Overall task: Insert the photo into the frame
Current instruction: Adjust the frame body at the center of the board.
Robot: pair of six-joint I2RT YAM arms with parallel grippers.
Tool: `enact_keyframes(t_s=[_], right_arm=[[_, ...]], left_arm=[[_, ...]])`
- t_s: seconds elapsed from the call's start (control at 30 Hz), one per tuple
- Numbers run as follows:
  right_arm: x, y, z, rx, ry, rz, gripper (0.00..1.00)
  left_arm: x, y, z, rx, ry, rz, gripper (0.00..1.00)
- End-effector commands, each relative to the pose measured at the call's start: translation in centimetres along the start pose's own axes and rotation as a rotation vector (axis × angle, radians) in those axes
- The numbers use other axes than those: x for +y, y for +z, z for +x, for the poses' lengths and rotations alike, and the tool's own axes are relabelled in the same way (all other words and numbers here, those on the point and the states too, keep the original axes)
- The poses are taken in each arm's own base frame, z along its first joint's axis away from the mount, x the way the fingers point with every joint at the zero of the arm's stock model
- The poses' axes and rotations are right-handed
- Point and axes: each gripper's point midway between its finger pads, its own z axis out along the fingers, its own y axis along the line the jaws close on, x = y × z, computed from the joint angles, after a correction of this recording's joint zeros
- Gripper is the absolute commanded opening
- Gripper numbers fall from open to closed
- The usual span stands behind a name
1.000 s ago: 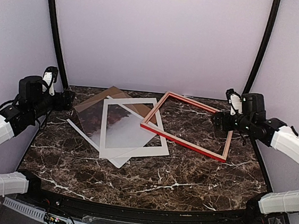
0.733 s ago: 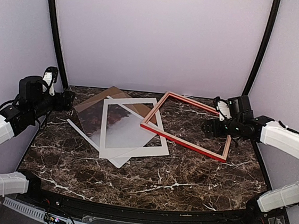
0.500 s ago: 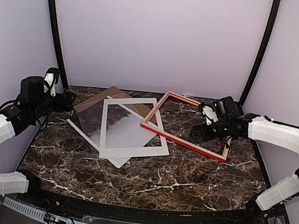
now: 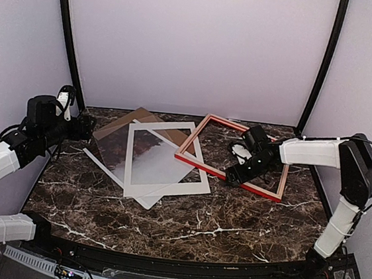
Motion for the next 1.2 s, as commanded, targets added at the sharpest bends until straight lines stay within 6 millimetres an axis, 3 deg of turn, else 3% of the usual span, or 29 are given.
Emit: enact_keyframes(t_s=[0.0,0.23,0.57,0.9,1.17], right_arm=[[0.6,0.7,0.3,0.036,-0.040,-0.018,0.88],[0.9,1.6,1.4,0.061,-0.011,-0.038,0.59],[1.1,0.9,4.5,0.078,0.081,-0.039,0.35],[1.1,-0.8,5.0,-0.009,0.319,-0.017,0.23],[2.7,1.1,4.2,-0.031,0.422,-0.017,0.22]], left_arm=[[-0.3,-0.1,-0.1,-0.001,-0.005,0.015,0.99],[-0.4,-0.2,-0.1,-0.002,-0.008,0.017,0.99],[-0.7,-0.4,-0.4,-0.011,-0.018,0.036,0.99],[-1.0,-0.9,-0.6,-0.022,-0.035,0.060,0.99],[-1.3,-1.0,-0.6,-0.018,-0.047,0.078,0.99]])
